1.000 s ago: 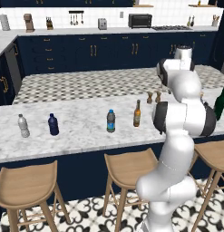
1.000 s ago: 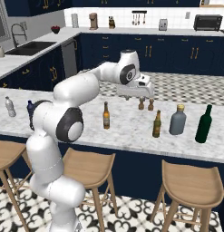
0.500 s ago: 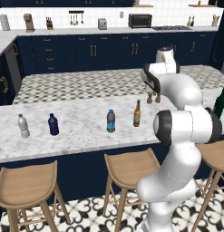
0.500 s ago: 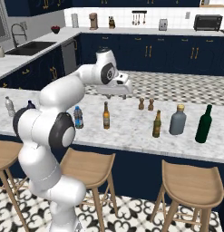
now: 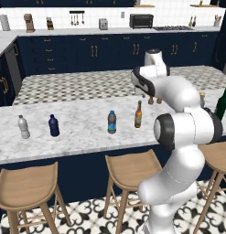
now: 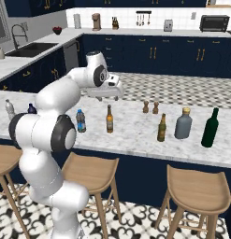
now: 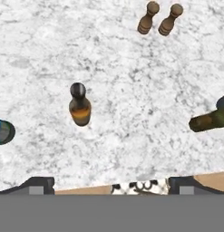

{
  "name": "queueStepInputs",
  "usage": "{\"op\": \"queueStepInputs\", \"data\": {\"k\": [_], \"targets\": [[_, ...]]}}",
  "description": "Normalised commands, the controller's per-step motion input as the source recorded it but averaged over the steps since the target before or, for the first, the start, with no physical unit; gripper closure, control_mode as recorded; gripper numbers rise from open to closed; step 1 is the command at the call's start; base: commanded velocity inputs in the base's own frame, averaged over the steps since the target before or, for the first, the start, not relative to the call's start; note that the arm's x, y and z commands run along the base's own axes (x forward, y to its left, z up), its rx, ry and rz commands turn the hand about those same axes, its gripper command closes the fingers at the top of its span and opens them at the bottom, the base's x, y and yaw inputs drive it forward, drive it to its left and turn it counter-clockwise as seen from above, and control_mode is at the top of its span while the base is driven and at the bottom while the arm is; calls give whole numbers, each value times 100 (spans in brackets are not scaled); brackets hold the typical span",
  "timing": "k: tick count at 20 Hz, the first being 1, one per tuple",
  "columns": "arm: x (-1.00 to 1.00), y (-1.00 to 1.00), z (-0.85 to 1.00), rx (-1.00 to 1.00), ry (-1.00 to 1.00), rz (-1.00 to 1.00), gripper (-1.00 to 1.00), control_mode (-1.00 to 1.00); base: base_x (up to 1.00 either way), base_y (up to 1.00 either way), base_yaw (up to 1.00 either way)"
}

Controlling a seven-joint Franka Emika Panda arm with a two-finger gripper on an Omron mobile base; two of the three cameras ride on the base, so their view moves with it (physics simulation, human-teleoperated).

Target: Move the plastic bottles in the middle to the plastics group, and the glass bottles in the middle to the glass group.

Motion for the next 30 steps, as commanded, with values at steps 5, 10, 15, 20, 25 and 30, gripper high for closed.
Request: {"op": "queueStepInputs", "data": {"k": [5, 10, 15, 20, 25, 30], "targets": [[21, 12, -60, 1, -1, 11, -100, -100, 0, 0, 0], [41, 2, -41, 7, 0, 6, -100, -100, 0, 0, 0], [39, 0, -13, 10, 0, 3, -100, -100, 0, 0, 0], [40, 4, -5, 8, 0, 2, -100, -100, 0, 0, 0], [39, 4, -24, 1, 0, 0, -100, -100, 0, 0, 0], [22, 0, -23, 0, 0, 0, -100, -100, 0, 0, 0]]}}
